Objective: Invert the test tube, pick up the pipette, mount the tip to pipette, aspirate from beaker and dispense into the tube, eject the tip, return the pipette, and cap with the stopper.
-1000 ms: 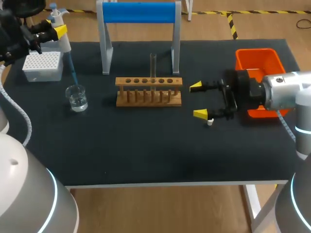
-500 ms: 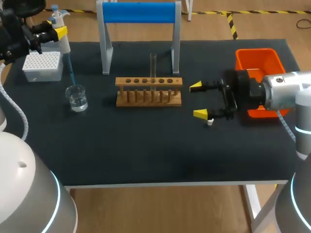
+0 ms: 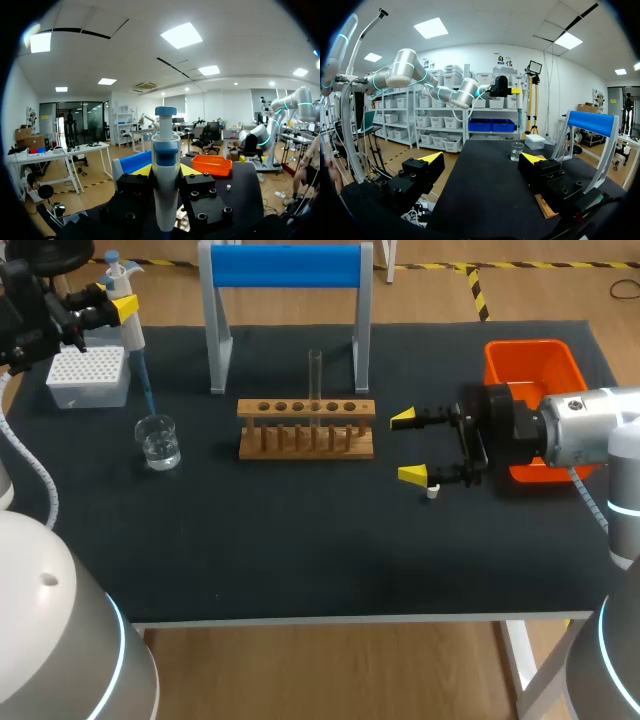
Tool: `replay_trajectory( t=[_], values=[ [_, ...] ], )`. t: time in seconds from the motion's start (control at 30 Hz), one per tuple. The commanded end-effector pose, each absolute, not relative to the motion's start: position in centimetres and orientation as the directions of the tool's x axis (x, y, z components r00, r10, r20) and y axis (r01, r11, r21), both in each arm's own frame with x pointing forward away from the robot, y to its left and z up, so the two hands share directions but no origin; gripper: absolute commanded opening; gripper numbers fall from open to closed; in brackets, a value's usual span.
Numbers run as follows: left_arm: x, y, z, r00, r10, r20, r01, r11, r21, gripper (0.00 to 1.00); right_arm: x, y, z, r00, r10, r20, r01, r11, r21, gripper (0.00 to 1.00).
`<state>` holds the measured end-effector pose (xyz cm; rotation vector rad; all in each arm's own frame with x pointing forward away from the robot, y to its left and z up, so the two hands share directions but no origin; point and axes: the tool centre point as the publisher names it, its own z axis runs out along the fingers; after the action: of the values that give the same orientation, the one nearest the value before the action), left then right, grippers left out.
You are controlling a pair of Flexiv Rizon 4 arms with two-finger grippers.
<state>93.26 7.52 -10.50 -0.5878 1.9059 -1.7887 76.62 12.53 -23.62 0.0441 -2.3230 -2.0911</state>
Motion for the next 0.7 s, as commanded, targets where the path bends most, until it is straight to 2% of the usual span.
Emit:
replay_trajectory(
  t=[0.03,0.3,0.5,0.7],
  values=[
    [93.3,7.5,-10.5,-0.803,-0.595,-0.041,0.004,0.064,-0.998,0.00,76.5,12.4,-23.5,-0.999,-0.031,-0.007,-0.011,0.106,0.994,1.00],
    [93.3,7.5,-10.5,-0.803,-0.595,-0.041,0.004,0.064,-0.998,0.00,76.5,12.4,-23.5,-0.999,-0.031,-0.007,-0.011,0.106,0.994,1.00],
    [93.3,7.5,-10.5,-0.803,-0.595,-0.041,0.004,0.064,-0.998,0.00,77.1,16.2,-24.3,-1.000,0.031,-0.006,-0.003,0.110,0.994,1.00],
    [93.3,7.5,-10.5,-0.803,-0.595,-0.041,0.004,0.064,-0.998,0.00,77.6,21.3,-25.3,-0.998,0.062,-0.021,-0.008,0.210,0.978,1.00]
  ],
)
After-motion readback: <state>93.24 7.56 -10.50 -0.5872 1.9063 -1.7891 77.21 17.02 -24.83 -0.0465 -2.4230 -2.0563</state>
